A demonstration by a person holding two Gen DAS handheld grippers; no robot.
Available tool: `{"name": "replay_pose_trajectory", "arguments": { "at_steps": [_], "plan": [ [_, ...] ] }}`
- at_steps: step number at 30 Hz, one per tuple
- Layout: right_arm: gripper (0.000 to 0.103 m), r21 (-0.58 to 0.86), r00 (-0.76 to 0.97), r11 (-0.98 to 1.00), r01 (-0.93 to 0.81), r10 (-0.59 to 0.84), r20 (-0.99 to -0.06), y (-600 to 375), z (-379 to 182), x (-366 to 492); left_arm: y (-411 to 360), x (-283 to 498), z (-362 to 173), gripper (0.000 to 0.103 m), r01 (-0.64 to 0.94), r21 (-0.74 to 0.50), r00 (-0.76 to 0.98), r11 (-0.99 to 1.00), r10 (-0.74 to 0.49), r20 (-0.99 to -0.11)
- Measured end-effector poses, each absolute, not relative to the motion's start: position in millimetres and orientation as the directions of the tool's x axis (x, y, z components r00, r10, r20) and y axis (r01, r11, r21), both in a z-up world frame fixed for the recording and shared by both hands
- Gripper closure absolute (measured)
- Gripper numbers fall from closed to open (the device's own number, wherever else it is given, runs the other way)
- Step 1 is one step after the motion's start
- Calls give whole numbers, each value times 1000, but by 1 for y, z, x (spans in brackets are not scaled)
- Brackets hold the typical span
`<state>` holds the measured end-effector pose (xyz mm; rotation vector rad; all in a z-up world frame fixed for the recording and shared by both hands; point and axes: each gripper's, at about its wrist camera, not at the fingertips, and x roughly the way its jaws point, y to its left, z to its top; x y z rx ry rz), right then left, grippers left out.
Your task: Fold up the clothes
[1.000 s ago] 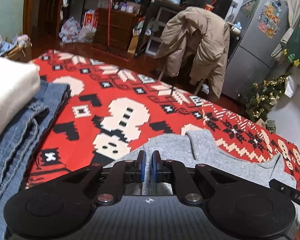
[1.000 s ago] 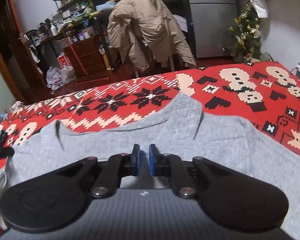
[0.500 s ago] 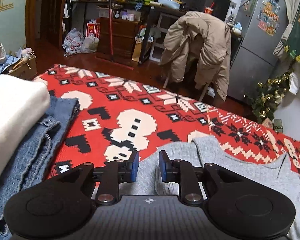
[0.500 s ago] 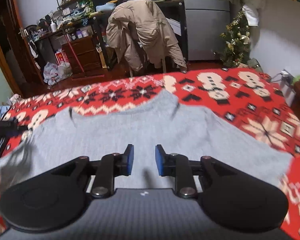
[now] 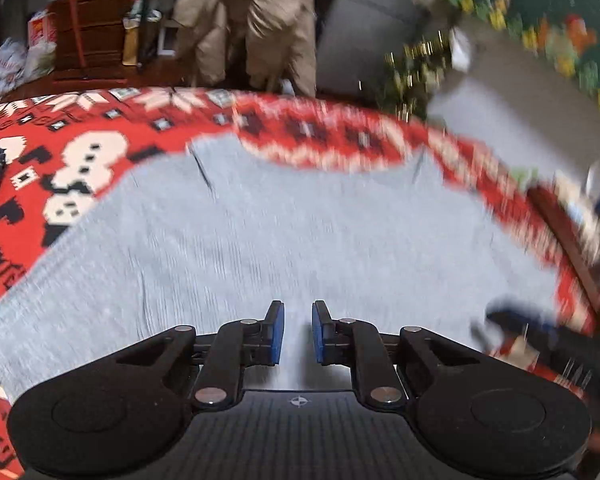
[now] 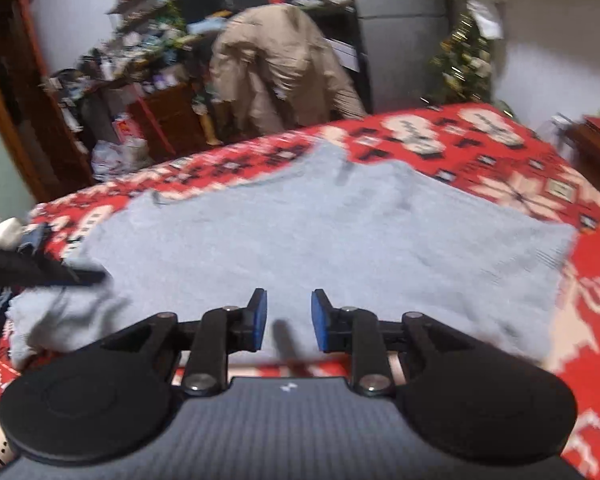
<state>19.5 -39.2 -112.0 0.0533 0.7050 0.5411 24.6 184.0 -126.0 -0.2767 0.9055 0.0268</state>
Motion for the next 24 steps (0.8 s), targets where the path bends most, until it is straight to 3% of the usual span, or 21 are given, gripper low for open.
{"name": "replay_pose_trajectory", "arguments": {
  "at_steps": [4,11,17,21,24],
  "plan": [
    [71,217,594,839,-500,514,-619,-37,-128,15,191,11,-129,97,-178,-206,613,962,-55,-788],
    [72,238,579,840,-488,515,-632,-52,-133,7,183,-21,-129,97,-154,-130,631,980,-3,-776],
    [72,181,582,853,-490,474,-661,-48,-127,-6,190,-32,-120,96,-206,-156,669,966,22,-743],
    [72,163,618,836,-524,504,-603,-36,-116,-10,173,-25,-106,96,-85,-211,769,974,-71,-635],
    [72,161,612,807,-568,545,-572,-21,-119,-11,156,-10,-115,96,5,-222,753,975,-150,-641]
  ]
}}
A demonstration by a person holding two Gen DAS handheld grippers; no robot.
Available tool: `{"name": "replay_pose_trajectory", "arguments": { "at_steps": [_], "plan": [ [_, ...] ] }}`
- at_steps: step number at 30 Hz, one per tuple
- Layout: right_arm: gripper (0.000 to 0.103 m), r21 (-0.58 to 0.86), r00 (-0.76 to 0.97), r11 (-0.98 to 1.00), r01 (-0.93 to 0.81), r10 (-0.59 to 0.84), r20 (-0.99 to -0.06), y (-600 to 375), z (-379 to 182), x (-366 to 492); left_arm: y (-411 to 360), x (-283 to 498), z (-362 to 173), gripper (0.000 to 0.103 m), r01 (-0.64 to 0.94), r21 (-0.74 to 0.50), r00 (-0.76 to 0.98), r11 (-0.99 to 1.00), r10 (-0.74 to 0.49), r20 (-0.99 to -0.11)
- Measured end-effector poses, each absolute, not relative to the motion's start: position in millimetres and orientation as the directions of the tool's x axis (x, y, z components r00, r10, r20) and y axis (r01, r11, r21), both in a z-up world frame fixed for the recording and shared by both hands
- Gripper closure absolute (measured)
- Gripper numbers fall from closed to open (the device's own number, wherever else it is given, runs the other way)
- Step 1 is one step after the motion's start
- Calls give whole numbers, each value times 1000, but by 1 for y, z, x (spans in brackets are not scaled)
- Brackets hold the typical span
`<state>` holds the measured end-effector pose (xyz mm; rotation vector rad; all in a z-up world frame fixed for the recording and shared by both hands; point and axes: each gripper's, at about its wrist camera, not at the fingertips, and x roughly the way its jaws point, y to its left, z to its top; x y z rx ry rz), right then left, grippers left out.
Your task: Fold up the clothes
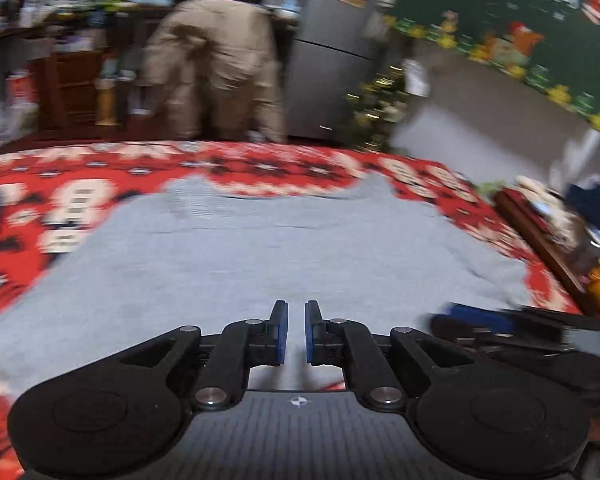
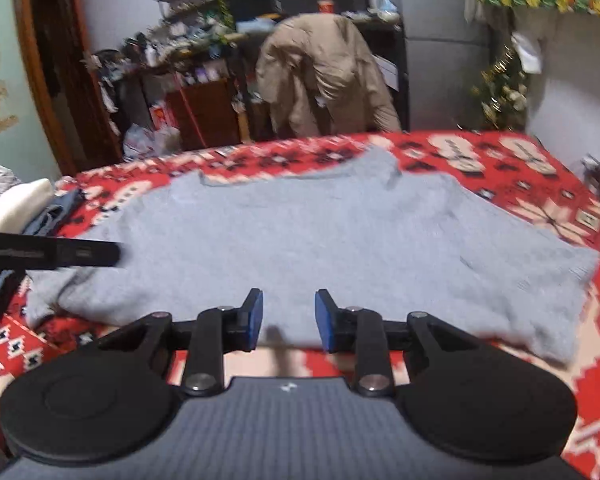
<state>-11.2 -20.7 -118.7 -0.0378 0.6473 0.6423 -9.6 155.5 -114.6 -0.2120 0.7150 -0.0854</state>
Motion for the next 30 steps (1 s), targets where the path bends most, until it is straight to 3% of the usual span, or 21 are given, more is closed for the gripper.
{"name": "replay_pose_trajectory", "arguments": {
  "at_steps": [2,3,5,12,19,25,30],
  "plan": [
    [75,145,595,782,-607,567,-569,-10,-125,-13,146,-2,-124,96,37,-198,725,980,-162,-669],
    [84,131,587,772,-622,570,-575,-5,-129,-15,145,-1,-128,96,50,-200,712,978,-176,-680],
    [88,122,563,759,-640,571,-597,3,-137,-16,141,2,-135,96,72,-196,679,978,-192,-709],
    [88,181,539,762,-621,584,-607,-10,-138,-32,142,-17,-138,95,56,-202,651,978,-189,-735],
    [87,169,574,755,-633,605,-552,-1,-125,-28,134,-10,-130,98,107,-207,722,972,-219,-657],
    [89,168,551,755,-634,593,-587,5,-141,-29,132,-5,-141,98,109,-231,676,967,-242,-696],
    [89,187,523,735,-651,614,-591,-3,-136,-35,125,-10,-136,98,141,-220,697,965,-255,-670]
  ]
}}
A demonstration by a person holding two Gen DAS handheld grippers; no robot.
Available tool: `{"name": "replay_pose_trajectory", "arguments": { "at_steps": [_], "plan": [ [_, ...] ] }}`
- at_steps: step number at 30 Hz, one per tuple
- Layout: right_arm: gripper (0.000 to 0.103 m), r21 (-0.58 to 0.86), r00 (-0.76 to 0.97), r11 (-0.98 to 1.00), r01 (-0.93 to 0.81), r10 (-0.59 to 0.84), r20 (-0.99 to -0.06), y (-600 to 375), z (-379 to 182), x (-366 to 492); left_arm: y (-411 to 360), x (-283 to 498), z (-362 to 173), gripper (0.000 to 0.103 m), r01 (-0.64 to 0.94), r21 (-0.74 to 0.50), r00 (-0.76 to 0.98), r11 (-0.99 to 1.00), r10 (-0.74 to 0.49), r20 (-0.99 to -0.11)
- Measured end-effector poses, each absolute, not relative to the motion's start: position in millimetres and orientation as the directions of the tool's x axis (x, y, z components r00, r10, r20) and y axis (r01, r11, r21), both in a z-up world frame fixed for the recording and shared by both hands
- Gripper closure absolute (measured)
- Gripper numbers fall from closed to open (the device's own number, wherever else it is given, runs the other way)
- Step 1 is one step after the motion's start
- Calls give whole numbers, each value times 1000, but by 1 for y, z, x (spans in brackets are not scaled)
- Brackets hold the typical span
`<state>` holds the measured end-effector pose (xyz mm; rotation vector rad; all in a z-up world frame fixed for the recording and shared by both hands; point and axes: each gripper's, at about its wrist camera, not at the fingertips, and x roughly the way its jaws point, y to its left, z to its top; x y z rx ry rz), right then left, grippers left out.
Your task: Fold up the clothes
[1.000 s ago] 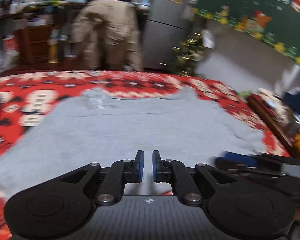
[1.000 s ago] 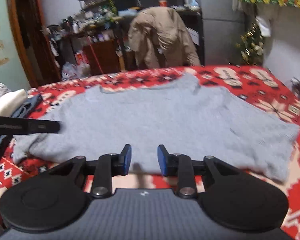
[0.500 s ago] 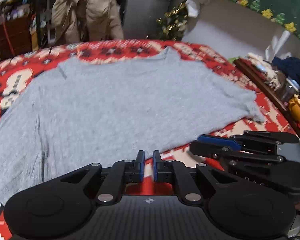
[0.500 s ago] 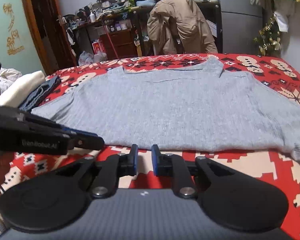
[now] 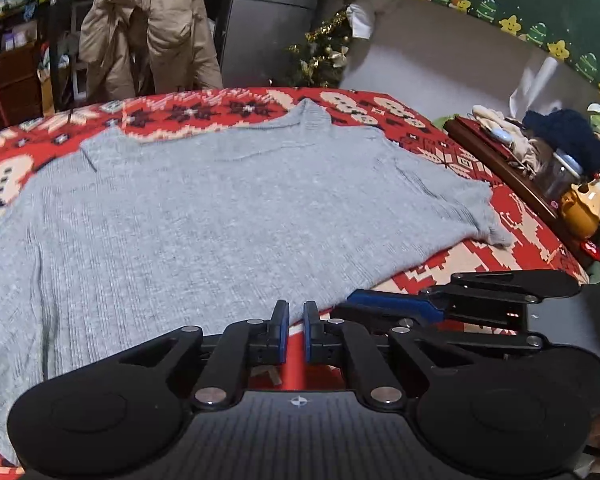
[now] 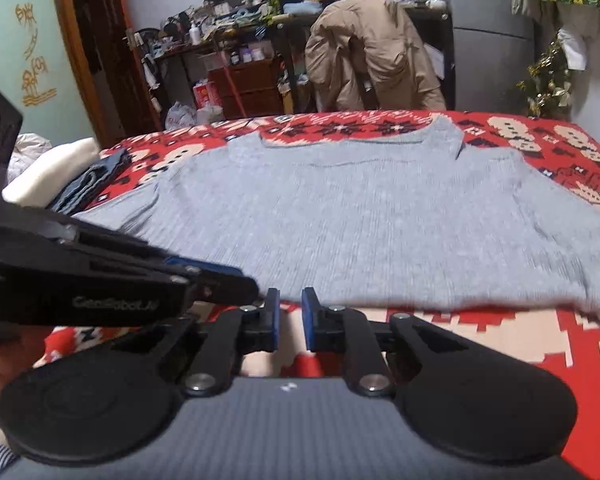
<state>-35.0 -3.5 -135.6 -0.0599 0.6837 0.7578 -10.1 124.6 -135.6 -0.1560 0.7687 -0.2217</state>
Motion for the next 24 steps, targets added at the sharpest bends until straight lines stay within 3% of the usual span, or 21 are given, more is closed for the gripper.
{"name": "replay_pose_trajectory", "arguments": {
  "at_steps": [4,10,14,18,24],
  "plan": [
    [88,199,576,761,-618,610,-545,-16,-126,-24,125,-4,-135,97,144,-246,714,959,-273,-645],
    [88,126,609,812,-570,521,-598,-20,-141,-23,121,0,-142,97,141,-241,672,960,-272,-689],
    [88,122,592,814,-567,506,-628,-29,-136,-32,120,-4,-136,97,160,-247,693,956,-287,-661],
    [88,141,653,838,-527,505,-564,-36,-124,-22,121,-7,-129,97,170,-262,721,950,-301,-624],
    [90,150,669,879,-452,446,-595,-47,-140,-8,126,3,-139,96,94,-257,699,962,-248,-671]
  ]
}}
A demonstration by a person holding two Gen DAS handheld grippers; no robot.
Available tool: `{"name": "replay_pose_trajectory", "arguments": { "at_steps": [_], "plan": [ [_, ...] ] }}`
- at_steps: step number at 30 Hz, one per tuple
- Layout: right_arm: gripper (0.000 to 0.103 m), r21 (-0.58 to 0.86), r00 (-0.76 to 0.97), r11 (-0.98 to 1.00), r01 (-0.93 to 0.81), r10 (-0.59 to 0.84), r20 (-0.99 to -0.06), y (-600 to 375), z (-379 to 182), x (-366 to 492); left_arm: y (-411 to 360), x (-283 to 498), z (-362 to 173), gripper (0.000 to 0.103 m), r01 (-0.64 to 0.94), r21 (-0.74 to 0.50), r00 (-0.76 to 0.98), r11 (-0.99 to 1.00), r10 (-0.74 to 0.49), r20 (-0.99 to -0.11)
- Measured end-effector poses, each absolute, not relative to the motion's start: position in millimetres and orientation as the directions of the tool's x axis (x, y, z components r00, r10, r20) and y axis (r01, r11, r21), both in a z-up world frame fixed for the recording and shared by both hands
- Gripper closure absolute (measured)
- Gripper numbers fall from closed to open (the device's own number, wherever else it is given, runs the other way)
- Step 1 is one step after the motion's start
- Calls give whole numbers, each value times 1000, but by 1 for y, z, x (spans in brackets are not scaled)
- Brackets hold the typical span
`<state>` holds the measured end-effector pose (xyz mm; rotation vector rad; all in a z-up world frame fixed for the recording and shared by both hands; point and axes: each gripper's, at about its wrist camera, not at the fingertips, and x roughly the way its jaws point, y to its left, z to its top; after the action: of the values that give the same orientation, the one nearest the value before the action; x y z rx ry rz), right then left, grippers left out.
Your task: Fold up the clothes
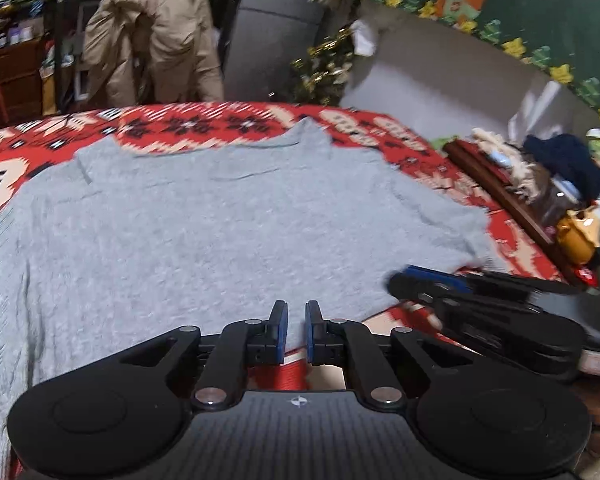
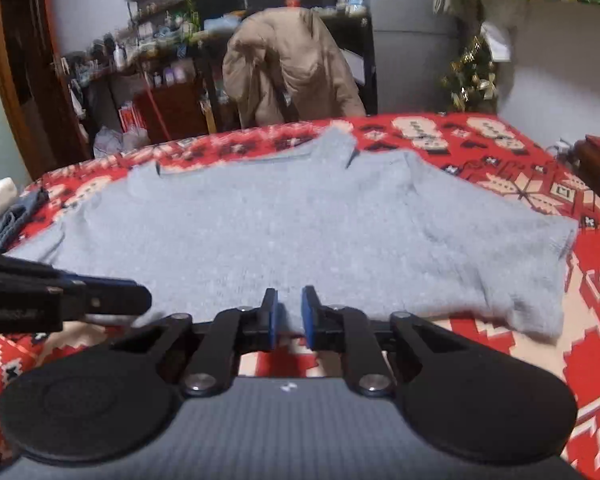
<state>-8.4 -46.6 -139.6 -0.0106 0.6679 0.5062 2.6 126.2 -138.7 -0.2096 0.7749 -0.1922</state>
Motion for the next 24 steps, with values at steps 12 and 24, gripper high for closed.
{"name": "replay_pose_trajectory", "arguments": {
  "at_steps": [12,24],
  "plan": [
    [87,107,708,917,-383,366,-604,-62,-134,-1,133,2,-140,93,82,-284,698,955,-259,-668],
    [75,141,715,928,-346,358,-600,-84,-115,-4,133,5,-141,91,79,-291,689,954,-263,-675]
  ]
}}
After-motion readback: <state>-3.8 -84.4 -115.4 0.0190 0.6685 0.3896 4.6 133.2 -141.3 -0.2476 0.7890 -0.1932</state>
